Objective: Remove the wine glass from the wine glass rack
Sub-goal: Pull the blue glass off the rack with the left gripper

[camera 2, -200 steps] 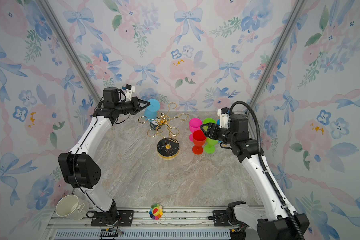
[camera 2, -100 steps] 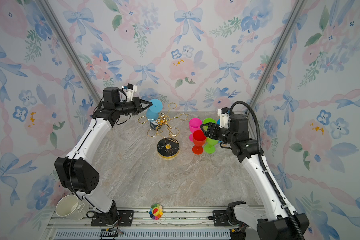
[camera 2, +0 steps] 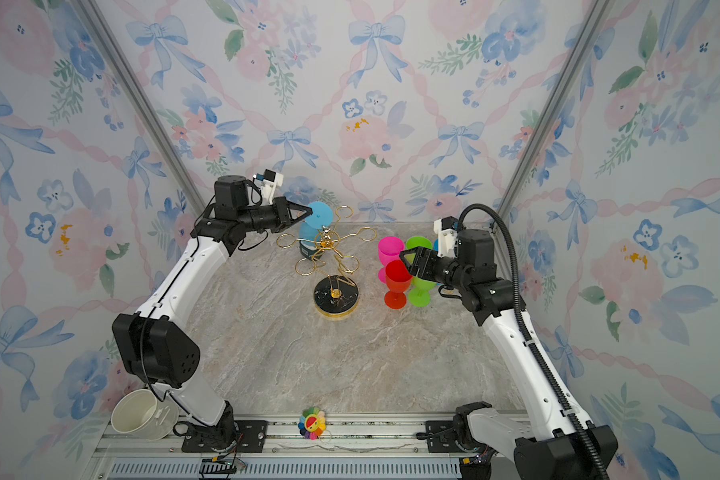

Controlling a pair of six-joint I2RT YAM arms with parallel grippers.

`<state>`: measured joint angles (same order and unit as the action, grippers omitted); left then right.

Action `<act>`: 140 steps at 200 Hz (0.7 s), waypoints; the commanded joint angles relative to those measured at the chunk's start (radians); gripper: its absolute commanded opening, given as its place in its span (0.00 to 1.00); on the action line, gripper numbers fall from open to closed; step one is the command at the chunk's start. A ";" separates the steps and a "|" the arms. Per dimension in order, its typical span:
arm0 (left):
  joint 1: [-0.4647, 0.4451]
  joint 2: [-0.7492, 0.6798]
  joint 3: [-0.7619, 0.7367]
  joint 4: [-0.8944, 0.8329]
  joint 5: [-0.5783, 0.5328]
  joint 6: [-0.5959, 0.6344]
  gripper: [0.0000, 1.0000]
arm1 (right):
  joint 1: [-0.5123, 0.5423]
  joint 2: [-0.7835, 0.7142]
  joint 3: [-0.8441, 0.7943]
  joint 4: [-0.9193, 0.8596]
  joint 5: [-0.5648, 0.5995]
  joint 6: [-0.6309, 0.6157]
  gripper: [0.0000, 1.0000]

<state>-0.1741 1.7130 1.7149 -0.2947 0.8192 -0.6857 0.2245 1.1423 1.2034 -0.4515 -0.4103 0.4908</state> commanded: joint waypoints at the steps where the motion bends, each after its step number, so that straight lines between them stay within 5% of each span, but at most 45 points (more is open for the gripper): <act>1: -0.004 -0.004 0.001 0.005 0.009 -0.004 0.00 | 0.009 -0.022 -0.014 0.010 0.011 0.003 0.70; 140: 0.051 0.227 0.304 0.007 -0.017 -0.030 0.00 | 0.008 -0.045 -0.028 -0.010 0.021 -0.003 0.70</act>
<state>-0.1589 1.9148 1.9438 -0.3031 0.8246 -0.7097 0.2245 1.1072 1.1908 -0.4534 -0.4000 0.4904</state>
